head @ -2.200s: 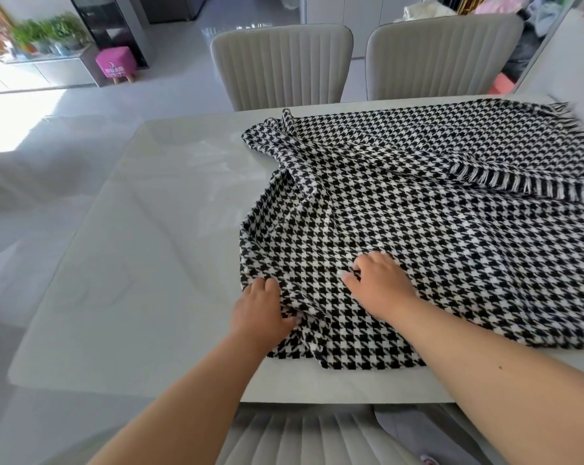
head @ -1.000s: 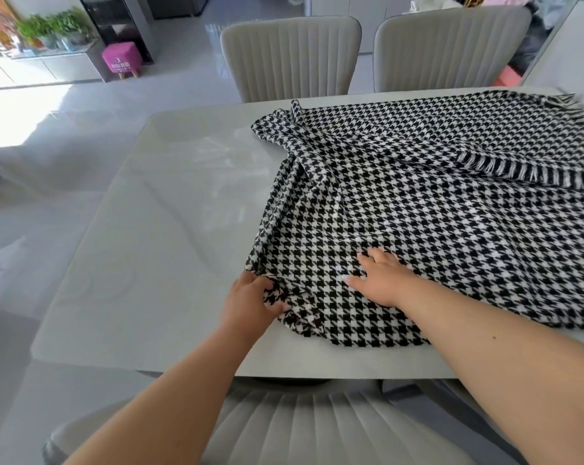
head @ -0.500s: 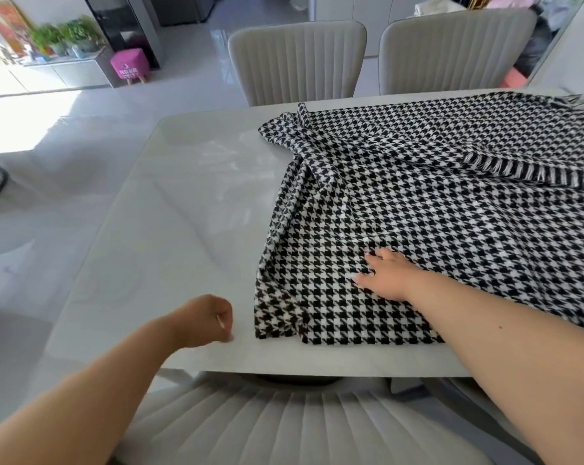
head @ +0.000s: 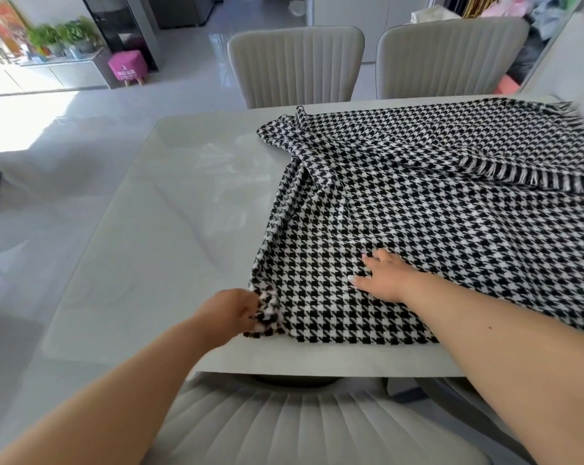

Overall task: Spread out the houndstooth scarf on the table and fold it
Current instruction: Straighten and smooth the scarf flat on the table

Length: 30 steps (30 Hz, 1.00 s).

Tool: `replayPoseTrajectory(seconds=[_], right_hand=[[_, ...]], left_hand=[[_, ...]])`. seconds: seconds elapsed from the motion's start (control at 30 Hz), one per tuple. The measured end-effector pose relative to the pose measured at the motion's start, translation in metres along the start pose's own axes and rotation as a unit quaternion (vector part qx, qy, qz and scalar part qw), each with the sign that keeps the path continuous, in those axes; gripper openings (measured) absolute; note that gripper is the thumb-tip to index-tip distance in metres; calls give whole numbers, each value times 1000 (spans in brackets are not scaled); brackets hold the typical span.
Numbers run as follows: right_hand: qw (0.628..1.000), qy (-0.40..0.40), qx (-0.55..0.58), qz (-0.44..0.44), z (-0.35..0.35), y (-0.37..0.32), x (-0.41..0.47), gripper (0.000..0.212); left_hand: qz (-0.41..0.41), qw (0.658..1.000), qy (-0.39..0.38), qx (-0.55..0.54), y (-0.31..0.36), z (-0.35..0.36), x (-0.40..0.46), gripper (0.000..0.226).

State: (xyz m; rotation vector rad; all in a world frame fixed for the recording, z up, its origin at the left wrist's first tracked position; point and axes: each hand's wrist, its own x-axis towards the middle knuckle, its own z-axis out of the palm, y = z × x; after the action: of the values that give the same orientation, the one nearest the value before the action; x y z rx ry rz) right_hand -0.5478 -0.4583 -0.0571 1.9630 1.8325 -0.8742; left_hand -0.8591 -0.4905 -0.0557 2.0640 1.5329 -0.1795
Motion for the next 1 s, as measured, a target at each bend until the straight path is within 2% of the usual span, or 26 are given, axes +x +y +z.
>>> replayPoseTrajectory(seconds=[0.1, 0.17, 0.3, 0.33, 0.4, 0.47, 0.5, 0.53, 0.57, 0.63, 0.73, 0.87, 1.0], right_hand=[[1000, -4, -4, -6, 1, 2, -2, 77], [1000, -4, -15, -13, 0, 2, -5, 78], [999, -4, -40, -23, -1, 1, -13, 78], [998, -6, -50, -22, -1, 1, -13, 79], [997, -11, -72, -22, 0, 0, -14, 80], [996, -16, -85, -23, 0, -1, -13, 81], [996, -19, -85, -23, 0, -1, -12, 82], [996, -23, -83, -21, -1, -1, -11, 82], [996, -26, -81, -20, -1, -1, -11, 82], [996, -28, -78, -21, -3, 0, -10, 80], [996, -29, -75, -23, -5, 1, -11, 79], [996, -8, -90, -9, -11, -12, -12, 78], [994, 91, -9, -65, -24, -50, -18, 72]], left_hand=[[-56, 997, -16, -41, -30, -6, -23, 41], [-96, 994, -37, -35, -35, -5, -34, 43], [-157, 973, -121, 115, -18, 0, -36, 15], [-177, 967, -113, 143, -12, 2, -35, 21], [-185, 973, -27, 137, 1, 4, -31, 22], [-125, 981, 77, 130, 19, 4, -28, 31], [-69, 984, 88, 140, 27, 7, -25, 41], [-25, 985, 65, 158, 35, 10, -23, 50], [-16, 984, 33, 173, 40, 15, -20, 57], [-105, 976, -16, 190, 39, 22, -17, 65], [-246, 953, -37, 172, 31, 22, -23, 70], [-273, 952, -21, 137, 30, 11, -35, 64], [-262, 964, 41, 22, 36, 1, -47, 59]])
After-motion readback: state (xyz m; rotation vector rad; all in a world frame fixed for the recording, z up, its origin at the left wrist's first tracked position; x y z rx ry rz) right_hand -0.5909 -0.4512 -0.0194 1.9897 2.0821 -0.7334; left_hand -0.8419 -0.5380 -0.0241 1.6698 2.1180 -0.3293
